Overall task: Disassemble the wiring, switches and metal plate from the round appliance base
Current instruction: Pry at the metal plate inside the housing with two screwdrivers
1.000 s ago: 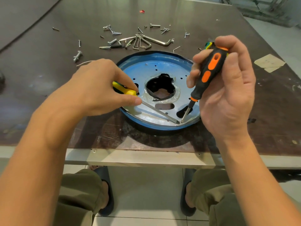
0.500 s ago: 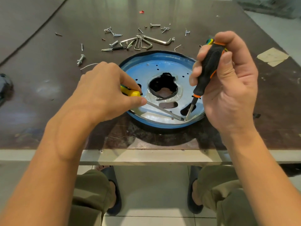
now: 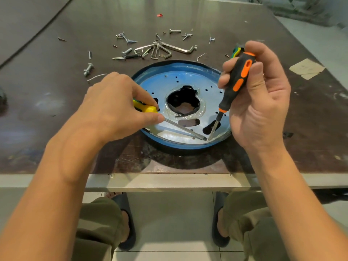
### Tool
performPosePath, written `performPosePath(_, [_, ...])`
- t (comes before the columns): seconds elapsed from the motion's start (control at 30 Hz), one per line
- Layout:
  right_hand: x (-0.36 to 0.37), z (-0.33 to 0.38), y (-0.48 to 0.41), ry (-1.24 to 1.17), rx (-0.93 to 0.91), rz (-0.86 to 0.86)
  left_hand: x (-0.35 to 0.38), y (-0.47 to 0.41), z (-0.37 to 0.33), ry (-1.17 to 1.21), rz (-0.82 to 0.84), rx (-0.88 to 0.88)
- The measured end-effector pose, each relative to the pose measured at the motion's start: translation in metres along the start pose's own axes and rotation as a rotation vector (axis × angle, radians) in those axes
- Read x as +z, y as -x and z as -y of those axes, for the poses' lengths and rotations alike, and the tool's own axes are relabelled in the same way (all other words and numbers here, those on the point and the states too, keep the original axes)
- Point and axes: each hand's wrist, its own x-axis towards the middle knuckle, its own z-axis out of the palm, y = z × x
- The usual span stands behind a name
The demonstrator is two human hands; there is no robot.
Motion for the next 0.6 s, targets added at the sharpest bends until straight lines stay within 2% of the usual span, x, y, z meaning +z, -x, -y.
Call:
performPosePath(0.17, [0.005,0.003,0.001,-0.052,0.049,0.026,0.001,0.0,0.001,0.006,0.016,-0.011])
performPosePath(0.43, [0.002,-0.001,0.001,0.01,-0.024,-0.044,0.002,-0.001,0.004,-0.004,-0.009,0.002])
performPosePath(0.6, [0.005,0.0,0.002,0.025,-0.01,0.022,0.002,-0.002,0.003,0.007,0.013,0.001])
